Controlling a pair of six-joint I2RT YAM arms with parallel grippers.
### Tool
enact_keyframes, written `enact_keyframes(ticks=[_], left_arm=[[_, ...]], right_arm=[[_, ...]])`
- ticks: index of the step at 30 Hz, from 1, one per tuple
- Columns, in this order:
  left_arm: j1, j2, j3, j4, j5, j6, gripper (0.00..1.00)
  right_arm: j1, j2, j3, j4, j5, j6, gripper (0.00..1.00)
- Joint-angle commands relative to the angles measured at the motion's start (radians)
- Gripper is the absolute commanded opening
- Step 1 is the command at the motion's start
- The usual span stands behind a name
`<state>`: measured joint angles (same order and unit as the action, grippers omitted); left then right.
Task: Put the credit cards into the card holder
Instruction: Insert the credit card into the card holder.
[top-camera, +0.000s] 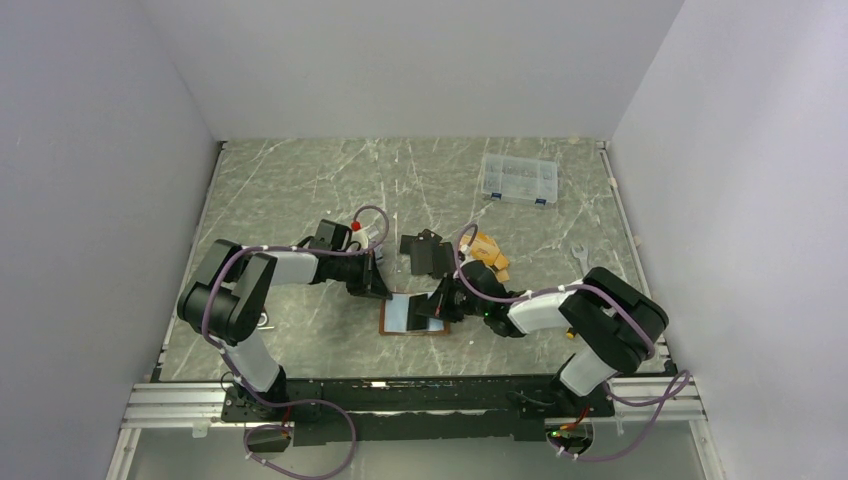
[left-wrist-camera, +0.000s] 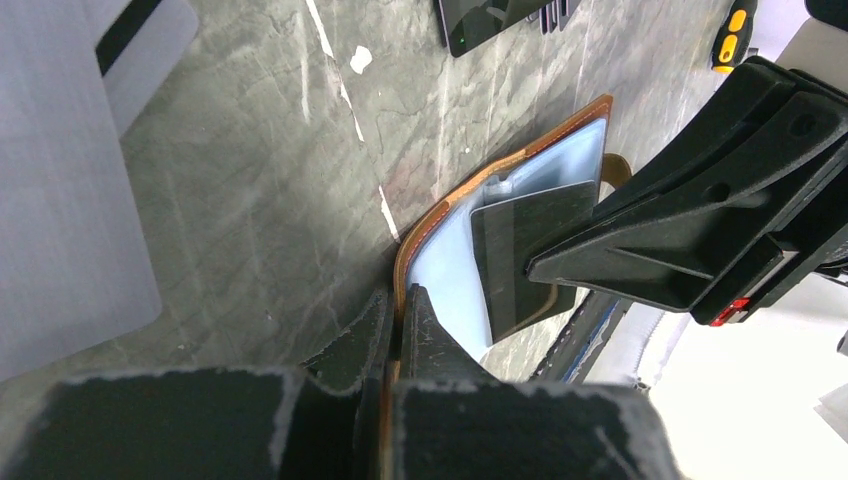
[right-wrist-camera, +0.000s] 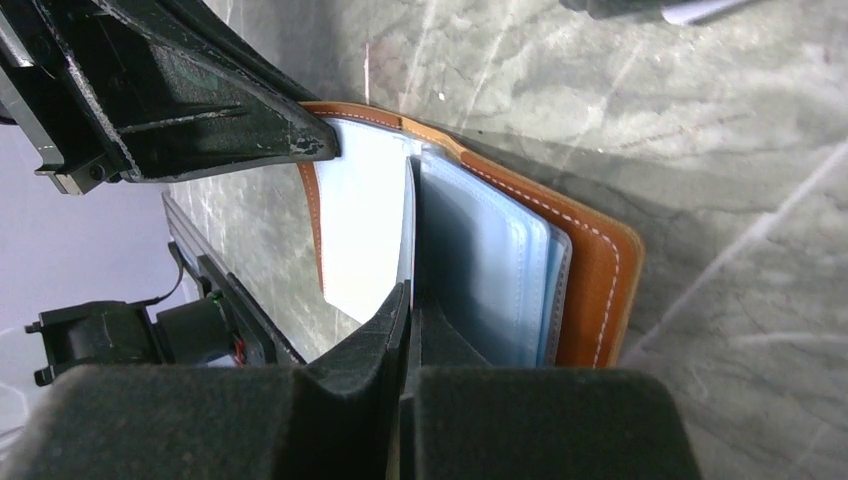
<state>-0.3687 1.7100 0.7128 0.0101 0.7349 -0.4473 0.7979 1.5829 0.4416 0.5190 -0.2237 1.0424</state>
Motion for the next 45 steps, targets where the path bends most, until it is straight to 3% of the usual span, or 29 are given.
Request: enact_keyframes(ticks=[1, 18, 38, 45], left_arm=[[-0.014, 0.004, -0.003, -0.043, -0.069, 0.035, 0.0], [-0.02, 0.004, 0.006, -0.046, -0.054, 0.034, 0.0], [-0.028, -0.01, 0.011, -0.054, -0.047, 0.047, 0.0], [-0.028, -0.013, 0.016, -0.059, -0.046, 0.049, 0.0]], right_arm=[[0.01, -0.018, -0.059, -0.159, 0.063, -0.006, 0.0], [0.009, 0.075, 0.0, -0.149, -0.006, -0.057, 0.0], [0.007, 0.113, -0.017, -0.162, 0.099, -0.064, 0.0], [0.067, 0.092, 0.007, -0.292, 0.22, -0.051, 0.23]])
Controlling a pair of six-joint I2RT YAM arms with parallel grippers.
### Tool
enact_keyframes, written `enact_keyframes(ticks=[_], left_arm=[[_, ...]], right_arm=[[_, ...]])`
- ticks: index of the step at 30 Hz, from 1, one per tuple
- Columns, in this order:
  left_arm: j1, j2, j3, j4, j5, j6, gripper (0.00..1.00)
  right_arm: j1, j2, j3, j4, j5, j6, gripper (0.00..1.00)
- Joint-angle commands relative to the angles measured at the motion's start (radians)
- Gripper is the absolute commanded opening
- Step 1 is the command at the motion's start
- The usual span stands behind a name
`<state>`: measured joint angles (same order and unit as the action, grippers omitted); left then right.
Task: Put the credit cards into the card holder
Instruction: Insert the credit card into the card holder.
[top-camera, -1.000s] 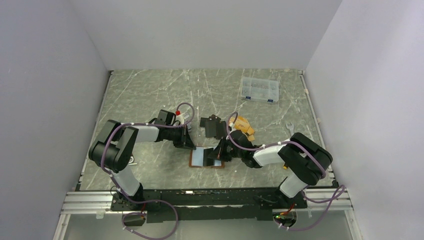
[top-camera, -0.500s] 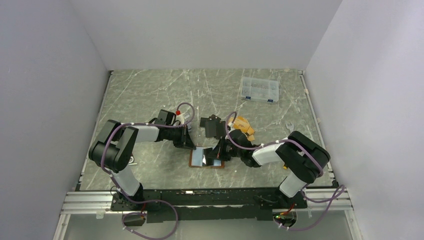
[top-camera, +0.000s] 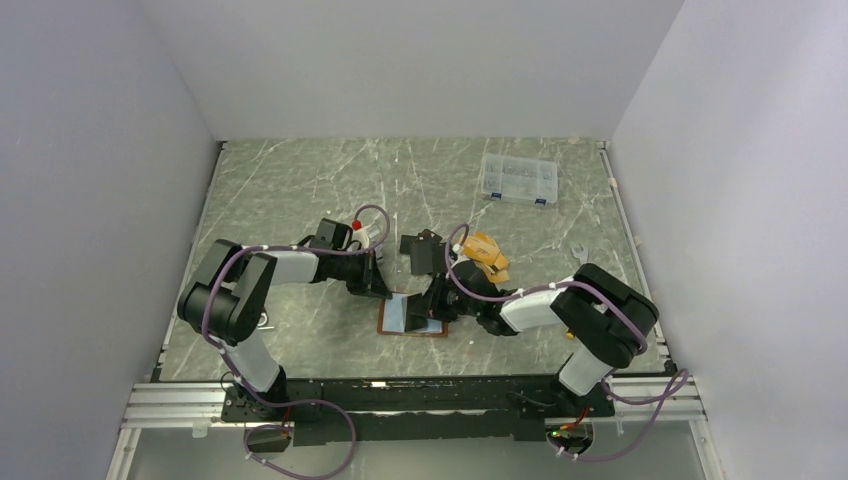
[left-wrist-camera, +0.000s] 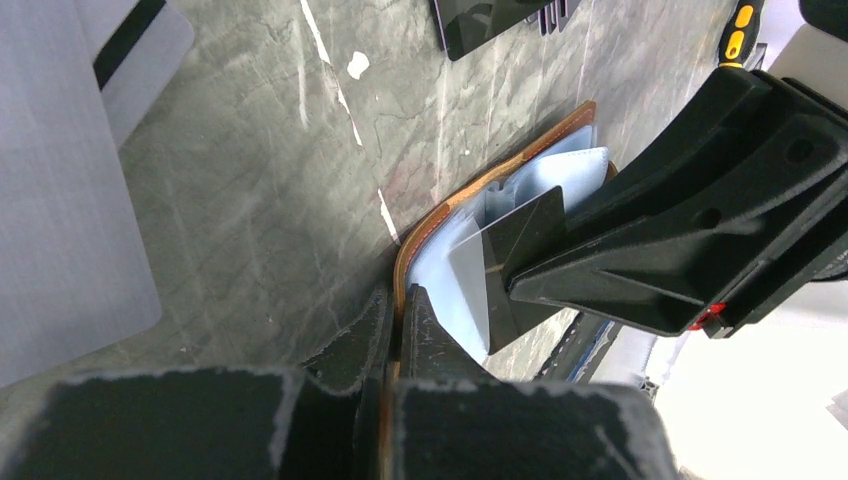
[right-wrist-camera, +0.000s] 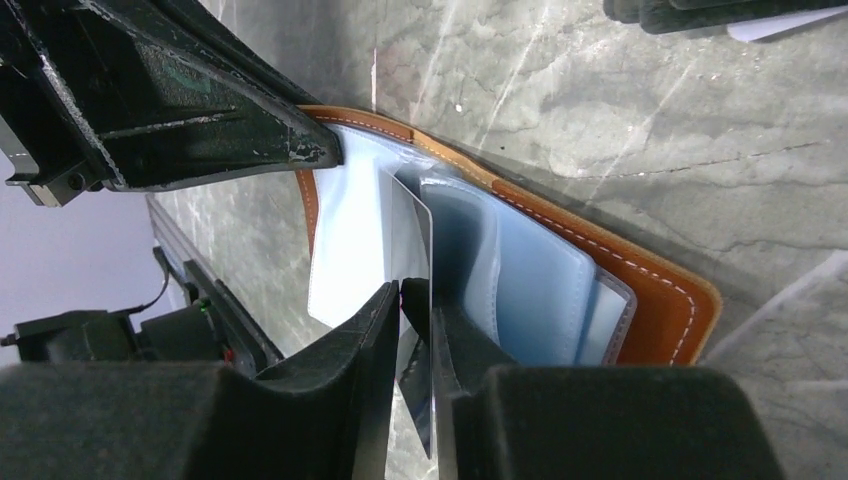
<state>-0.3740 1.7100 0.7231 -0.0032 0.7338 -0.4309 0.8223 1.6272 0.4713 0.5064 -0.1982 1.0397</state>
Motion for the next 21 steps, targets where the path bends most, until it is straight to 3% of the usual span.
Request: enact_keyframes(ticks=[1, 13, 21], left_arm=[[-0.023, -0.013, 0.004, -0.046, -0.046, 0.033, 0.0], [-0.023, -0.015, -0.001, -0.037, -0.032, 0.027, 0.0], [-0.026, -0.009, -0.004, -0.028, -0.026, 0.025, 0.0]], right_arm=[[0.054, 0.043, -0.023, -0.294, 0.226, -0.041, 0.23], [0.069, 0.027, -0.056, -0.298, 0.334, 0.02, 0.12], [0.068, 0.076, -0.038, -0.268, 0.324, 0.013, 0.08]])
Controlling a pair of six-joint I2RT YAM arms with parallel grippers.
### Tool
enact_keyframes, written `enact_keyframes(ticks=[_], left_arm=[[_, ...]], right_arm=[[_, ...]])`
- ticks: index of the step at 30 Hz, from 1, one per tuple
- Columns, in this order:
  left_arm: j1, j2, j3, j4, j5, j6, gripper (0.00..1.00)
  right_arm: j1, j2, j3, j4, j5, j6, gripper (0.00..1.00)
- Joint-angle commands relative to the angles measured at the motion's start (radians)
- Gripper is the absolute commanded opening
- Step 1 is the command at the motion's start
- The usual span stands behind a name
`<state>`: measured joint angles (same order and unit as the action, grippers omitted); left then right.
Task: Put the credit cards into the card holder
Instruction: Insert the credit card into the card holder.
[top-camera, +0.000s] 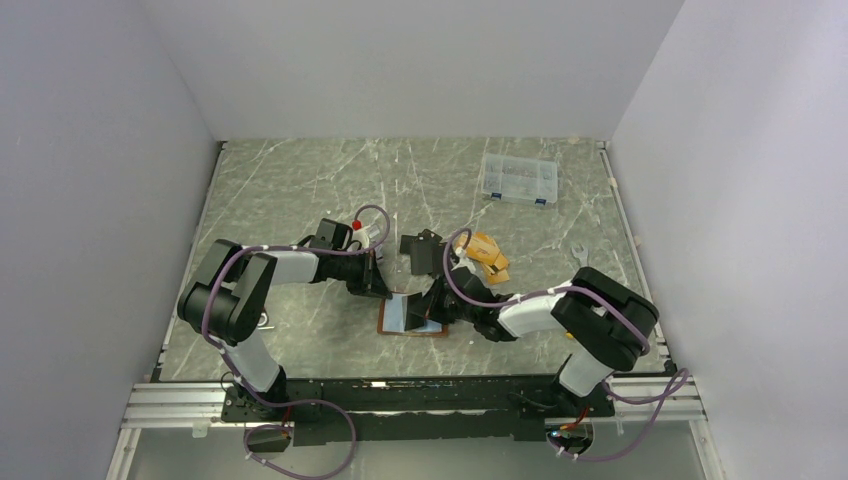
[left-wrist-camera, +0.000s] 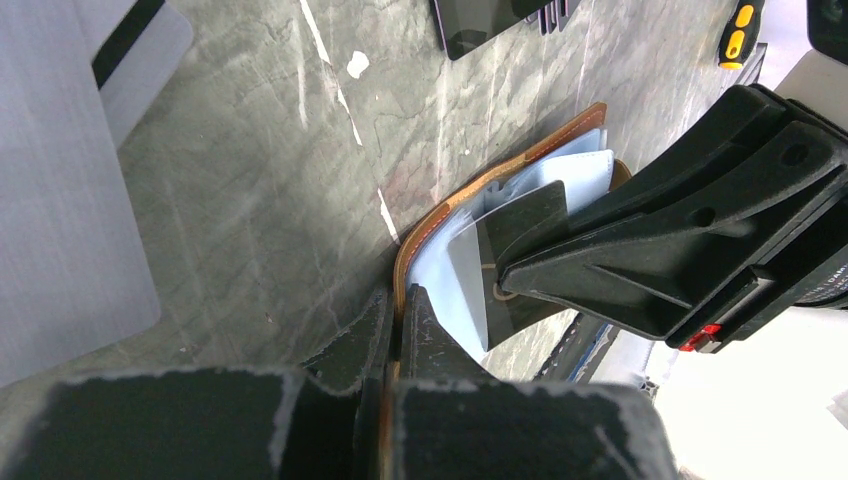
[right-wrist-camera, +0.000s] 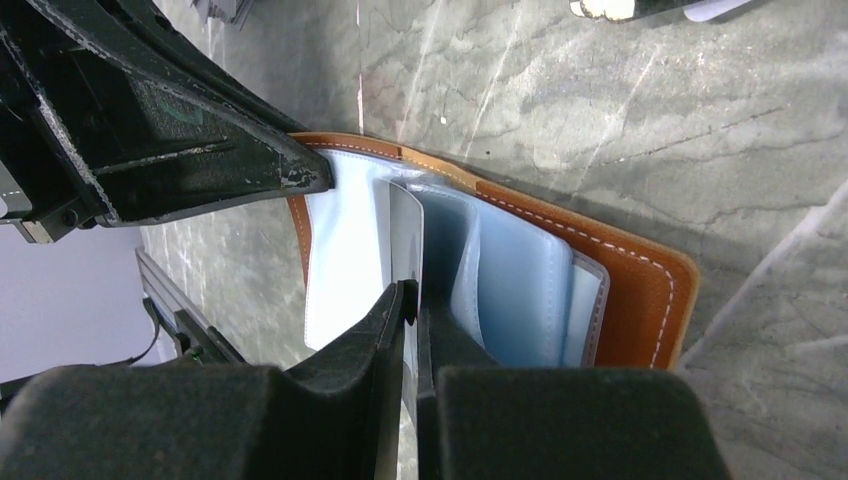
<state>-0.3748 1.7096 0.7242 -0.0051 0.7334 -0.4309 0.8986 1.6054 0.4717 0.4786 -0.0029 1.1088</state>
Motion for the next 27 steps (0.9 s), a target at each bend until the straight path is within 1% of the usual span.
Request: enact_keyframes(ticks=[1, 8, 10, 15, 17, 19, 21, 23, 27], left_arm=[[-0.026, -0.007, -0.005, -0.027, -0.026, 0.026, 0.0], [-0.03, -0.014, 0.008, -0.048, -0.035, 0.042, 0.0], [-0.032, -0.015, 0.011, -0.053, -0.036, 0.043, 0.0], [-0.032, -0.012, 0.006, -0.048, -0.044, 0.041, 0.0], [-0.032, -0.013, 0.009, -0.05, -0.045, 0.041, 0.0], [-0.032, -0.013, 0.011, -0.049, -0.042, 0.039, 0.0], [-0.032, -0.013, 0.012, -0.05, -0.041, 0.038, 0.0], [-0.03, -0.016, 0.012, -0.05, -0.039, 0.038, 0.0], [-0.026, -0.017, 0.012, -0.055, -0.041, 0.04, 0.0]], right_arm=[[-0.008, 0.108, -0.032, -0.241, 0.128, -0.057, 0.08], [-0.009, 0.125, -0.033, -0.226, 0.129, -0.06, 0.09], [-0.007, 0.121, -0.031, -0.233, 0.126, -0.067, 0.13], [0.018, 0.071, -0.037, -0.295, 0.131, -0.067, 0.3], [0.03, 0.035, -0.027, -0.356, 0.148, -0.069, 0.36], [0.043, 0.019, 0.0, -0.456, 0.173, -0.065, 0.42], [0.061, 0.037, 0.056, -0.576, 0.206, -0.069, 0.46], [0.087, 0.068, 0.106, -0.655, 0.233, -0.069, 0.47], [0.144, 0.09, 0.181, -0.762, 0.296, -0.052, 0.5]])
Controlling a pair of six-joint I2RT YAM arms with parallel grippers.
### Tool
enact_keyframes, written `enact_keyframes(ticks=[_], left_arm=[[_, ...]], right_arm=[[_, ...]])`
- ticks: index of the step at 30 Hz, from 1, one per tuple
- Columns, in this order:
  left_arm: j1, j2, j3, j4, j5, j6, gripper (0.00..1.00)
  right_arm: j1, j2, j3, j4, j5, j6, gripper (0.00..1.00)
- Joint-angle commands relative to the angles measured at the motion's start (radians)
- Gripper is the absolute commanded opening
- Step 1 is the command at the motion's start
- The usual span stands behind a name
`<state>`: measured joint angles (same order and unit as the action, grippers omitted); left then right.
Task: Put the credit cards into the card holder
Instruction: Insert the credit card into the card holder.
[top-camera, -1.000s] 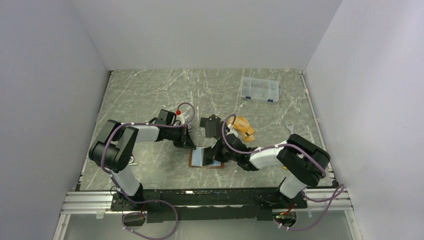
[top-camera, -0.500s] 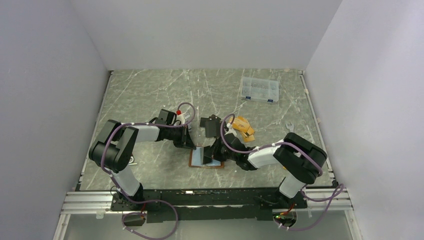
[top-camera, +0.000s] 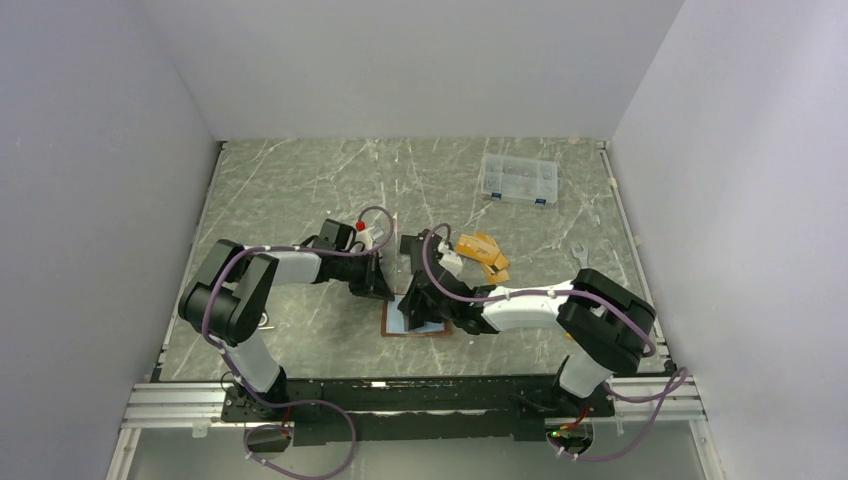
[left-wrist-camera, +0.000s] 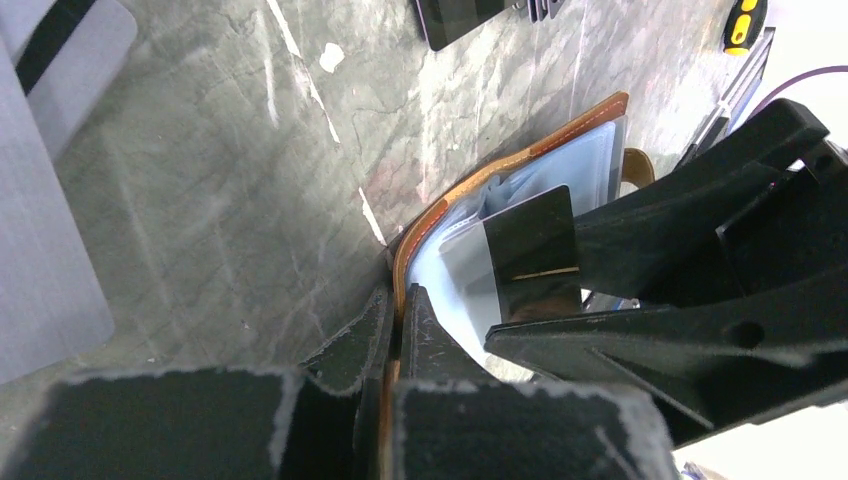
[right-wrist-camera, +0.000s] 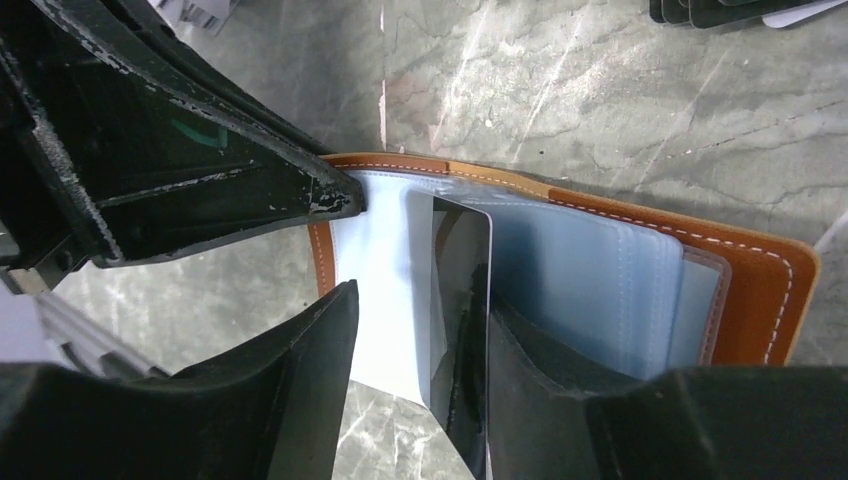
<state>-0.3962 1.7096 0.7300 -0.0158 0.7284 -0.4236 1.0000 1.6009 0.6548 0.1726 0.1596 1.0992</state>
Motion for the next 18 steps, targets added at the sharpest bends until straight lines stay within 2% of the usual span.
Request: enact_keyframes(ticks=[1, 4, 12, 18], left_arm=[[-0.004, -0.016, 0.006, -0.043, -0.036, 0.032, 0.0], [-0.001, -0.013, 0.002, -0.035, -0.035, 0.029, 0.0], [0.006, -0.021, -0.008, -0.025, -0.029, 0.032, 0.0], [0.006, -0.023, -0.011, -0.021, -0.025, 0.034, 0.0]], right_arm=[[0.049, 0.097, 0.011, -0.483, 0.149, -0.042, 0.51], [0.067, 0.079, 0.019, -0.547, 0.176, -0.034, 0.53], [0.086, 0.028, -0.003, -0.581, 0.211, -0.058, 0.57], [0.091, -0.005, -0.044, -0.472, 0.213, -0.149, 0.61]])
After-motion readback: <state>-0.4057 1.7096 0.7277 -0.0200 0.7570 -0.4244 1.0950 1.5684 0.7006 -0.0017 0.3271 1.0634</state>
